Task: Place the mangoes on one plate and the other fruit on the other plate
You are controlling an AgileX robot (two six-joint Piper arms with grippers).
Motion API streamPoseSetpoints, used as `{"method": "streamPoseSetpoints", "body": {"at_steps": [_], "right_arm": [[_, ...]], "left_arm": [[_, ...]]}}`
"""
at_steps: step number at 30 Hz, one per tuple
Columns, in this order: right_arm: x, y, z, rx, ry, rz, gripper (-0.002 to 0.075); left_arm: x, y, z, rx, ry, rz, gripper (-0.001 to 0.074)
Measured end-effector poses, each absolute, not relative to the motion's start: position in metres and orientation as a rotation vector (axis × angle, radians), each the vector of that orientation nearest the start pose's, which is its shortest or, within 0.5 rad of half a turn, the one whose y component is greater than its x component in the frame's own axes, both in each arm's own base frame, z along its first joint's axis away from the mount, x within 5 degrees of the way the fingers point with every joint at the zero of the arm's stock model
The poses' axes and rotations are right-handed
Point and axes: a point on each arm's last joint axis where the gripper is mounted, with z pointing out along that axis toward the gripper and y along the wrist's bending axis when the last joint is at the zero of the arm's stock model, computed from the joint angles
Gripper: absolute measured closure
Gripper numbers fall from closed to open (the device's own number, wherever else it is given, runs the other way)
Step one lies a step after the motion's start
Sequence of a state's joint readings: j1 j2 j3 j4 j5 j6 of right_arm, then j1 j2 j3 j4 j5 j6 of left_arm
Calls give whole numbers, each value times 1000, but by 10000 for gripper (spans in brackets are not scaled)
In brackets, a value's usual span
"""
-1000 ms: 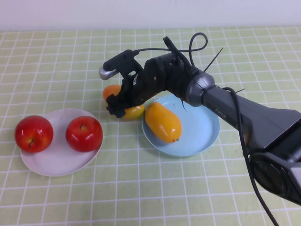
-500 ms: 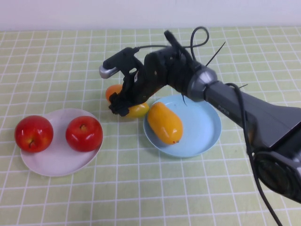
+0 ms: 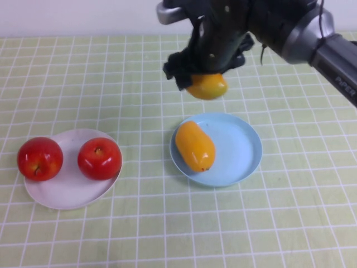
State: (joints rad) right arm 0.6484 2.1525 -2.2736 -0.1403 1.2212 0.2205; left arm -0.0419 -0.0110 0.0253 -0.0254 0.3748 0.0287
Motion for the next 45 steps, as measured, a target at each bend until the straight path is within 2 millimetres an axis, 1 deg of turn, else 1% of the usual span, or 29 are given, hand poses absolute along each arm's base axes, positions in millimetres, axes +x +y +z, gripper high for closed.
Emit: {"method": "streamPoseSetpoints", "body": {"at_steps": [3,7,10,15,17,19,23,27,31,33,34,36,38,39,40,41,43,44,45], "right_arm": [[387,266,323,-540,2578,99,139],[386,251,291,-508,2714,60,139],[383,242,271,-481,2789,44,139],[387,230,237,-429,2833,74,139],[389,227,229,-415,2831,82,139],[390,226,227,-417,2821,97,134],[390,230,227,-425,2797,146,60],[390,230,230,-426,2790,157,38],[384,227,244,-425,2786,161,35],[379,224,259,-424,2769,169,40],[376,222,268,-422,2758,174,53],[365,216,287,-424,2737,185,104],[350,208,306,-418,2713,204,195],[339,202,316,-415,2697,215,261],[325,194,327,-412,2683,225,353],[315,188,333,-411,2674,229,419],[290,172,347,-408,2647,234,585],[277,165,352,-410,2645,234,638],[267,159,353,-417,2649,228,666]], "left_arm": [[52,-3,172,50,1872,-34,733],[52,-3,172,50,1872,-34,733],[52,-3,172,50,1872,-34,733],[52,-3,172,50,1872,-34,733],[52,-3,172,50,1872,-34,733],[52,-3,172,50,1872,-34,733],[52,-3,172,50,1872,-34,733],[52,-3,172,50,1872,-34,733],[52,-3,172,50,1872,-34,733],[52,-3,172,50,1872,-34,733],[52,-3,172,50,1872,-34,733],[52,-3,172,50,1872,-34,733],[52,-3,172,50,1872,-34,733],[52,-3,172,50,1872,-34,733],[52,-3,172,50,1872,-34,733],[52,-3,172,50,1872,-34,733],[52,-3,172,50,1872,-34,733],[52,-3,172,50,1872,-34,733],[52,-3,172,50,1872,-34,733]]}}
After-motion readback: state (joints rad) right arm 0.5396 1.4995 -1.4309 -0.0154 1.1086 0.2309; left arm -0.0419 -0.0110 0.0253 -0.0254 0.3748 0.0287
